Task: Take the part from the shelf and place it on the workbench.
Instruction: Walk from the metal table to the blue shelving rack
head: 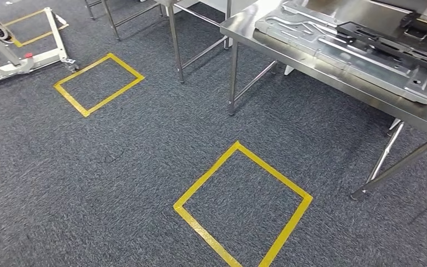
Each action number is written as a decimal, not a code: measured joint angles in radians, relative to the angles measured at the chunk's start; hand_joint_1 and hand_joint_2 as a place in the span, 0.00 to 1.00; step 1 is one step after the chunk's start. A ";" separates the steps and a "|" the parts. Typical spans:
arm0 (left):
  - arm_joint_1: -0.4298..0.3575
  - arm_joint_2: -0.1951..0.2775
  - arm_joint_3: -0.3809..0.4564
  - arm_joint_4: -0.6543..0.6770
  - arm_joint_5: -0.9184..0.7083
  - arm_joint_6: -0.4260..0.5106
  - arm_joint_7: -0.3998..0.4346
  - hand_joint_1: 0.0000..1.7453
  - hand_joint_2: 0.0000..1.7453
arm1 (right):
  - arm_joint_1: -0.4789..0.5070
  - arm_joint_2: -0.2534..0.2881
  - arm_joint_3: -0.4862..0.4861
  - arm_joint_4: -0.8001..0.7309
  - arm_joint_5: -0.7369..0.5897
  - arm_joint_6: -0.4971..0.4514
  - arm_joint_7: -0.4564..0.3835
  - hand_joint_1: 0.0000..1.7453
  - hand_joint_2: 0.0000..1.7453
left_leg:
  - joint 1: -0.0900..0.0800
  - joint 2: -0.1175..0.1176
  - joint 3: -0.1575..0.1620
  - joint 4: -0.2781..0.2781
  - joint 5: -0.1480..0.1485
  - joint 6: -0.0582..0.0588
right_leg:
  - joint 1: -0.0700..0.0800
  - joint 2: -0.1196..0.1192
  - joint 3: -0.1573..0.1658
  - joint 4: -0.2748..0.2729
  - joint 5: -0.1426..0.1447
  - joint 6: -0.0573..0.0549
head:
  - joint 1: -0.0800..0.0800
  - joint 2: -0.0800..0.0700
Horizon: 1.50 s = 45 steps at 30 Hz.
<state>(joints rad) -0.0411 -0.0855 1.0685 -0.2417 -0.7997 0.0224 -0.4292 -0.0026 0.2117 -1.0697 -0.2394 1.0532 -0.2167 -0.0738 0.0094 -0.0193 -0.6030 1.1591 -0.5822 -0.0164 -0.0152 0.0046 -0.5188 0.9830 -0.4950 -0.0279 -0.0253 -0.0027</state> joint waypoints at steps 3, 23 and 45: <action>0.002 0.001 0.000 0.000 -0.002 0.000 0.002 0.00 0.00 | -0.001 0.000 0.000 0.002 0.001 0.004 0.000 0.00 0.00 | 0.007 0.012 -0.058 0.110 -0.022 -0.011 | 0.002 -0.040 -0.001 0.004 -0.004 0.000 | 0.000 0.000; 0.003 -0.003 0.003 0.000 -0.021 0.016 0.015 0.00 0.00 | -0.003 0.001 0.000 0.008 0.022 0.033 0.010 0.00 0.00 | -0.002 -0.073 0.048 -0.154 0.125 0.040 | 0.002 0.071 -0.014 0.043 -0.016 0.031 | 0.000 0.000; 0.001 0.001 0.021 0.001 -0.039 0.019 0.022 0.00 0.00 | -0.009 0.000 -0.003 0.008 0.037 0.039 0.005 0.00 0.00 | 0.005 0.027 0.055 -0.167 0.128 0.042 | 0.001 -0.045 -0.031 0.122 -0.098 0.045 | 0.000 0.000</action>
<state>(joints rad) -0.0402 -0.0847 1.0894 -0.2404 -0.8391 0.0411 -0.4073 -0.0115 0.2113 -1.0729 -0.2312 1.0902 -0.1774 -0.0688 0.0141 0.0081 -0.5479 0.9923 -0.4542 0.0251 -0.0138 -0.0406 -0.5496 1.1046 -0.5934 0.0172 -0.0248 -0.0027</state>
